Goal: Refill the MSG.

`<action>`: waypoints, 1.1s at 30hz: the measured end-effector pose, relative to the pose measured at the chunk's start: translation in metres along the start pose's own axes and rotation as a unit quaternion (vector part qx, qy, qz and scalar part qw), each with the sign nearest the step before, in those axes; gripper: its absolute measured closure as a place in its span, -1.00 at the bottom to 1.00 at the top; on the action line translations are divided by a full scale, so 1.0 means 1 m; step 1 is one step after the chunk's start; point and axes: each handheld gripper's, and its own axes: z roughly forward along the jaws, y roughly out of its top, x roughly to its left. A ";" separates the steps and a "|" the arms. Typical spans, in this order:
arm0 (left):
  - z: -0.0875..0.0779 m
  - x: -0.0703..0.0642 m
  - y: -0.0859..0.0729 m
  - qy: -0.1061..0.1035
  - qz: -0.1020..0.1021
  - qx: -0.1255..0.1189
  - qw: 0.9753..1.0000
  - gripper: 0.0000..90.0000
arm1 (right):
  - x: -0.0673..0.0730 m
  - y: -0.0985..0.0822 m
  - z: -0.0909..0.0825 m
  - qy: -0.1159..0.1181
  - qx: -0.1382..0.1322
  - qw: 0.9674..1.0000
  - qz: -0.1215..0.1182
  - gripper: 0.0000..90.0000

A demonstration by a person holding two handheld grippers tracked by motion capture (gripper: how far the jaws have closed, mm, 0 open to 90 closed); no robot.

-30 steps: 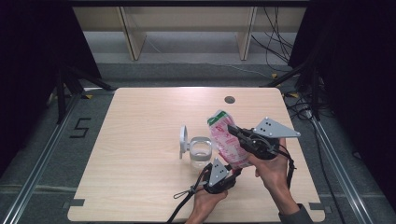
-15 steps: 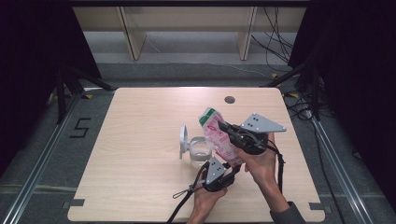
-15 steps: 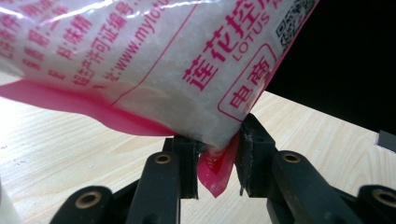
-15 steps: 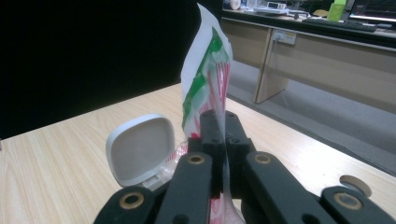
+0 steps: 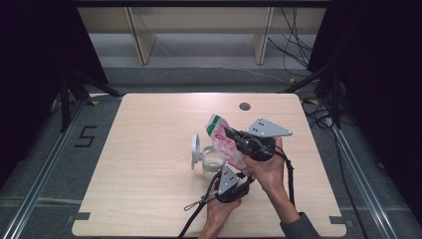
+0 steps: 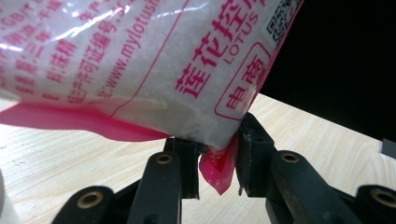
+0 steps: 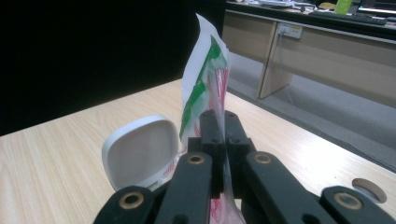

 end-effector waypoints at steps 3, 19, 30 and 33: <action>0.001 0.001 0.000 -0.001 0.000 -0.006 1.000 0.61 | 0.003 0.000 0.003 0.005 0.005 1.000 0.001 1.00; 0.003 0.000 0.001 -0.007 -0.006 -0.011 1.000 0.61 | 0.006 0.000 0.015 0.008 0.010 1.000 -0.012 1.00; 0.002 -0.002 0.002 -0.009 -0.003 -0.014 1.000 0.61 | 0.005 0.001 0.015 0.004 0.009 1.000 -0.009 1.00; 0.003 -0.003 0.002 -0.008 -0.002 -0.015 1.000 0.61 | 0.007 0.001 0.015 0.012 0.011 1.000 -0.010 1.00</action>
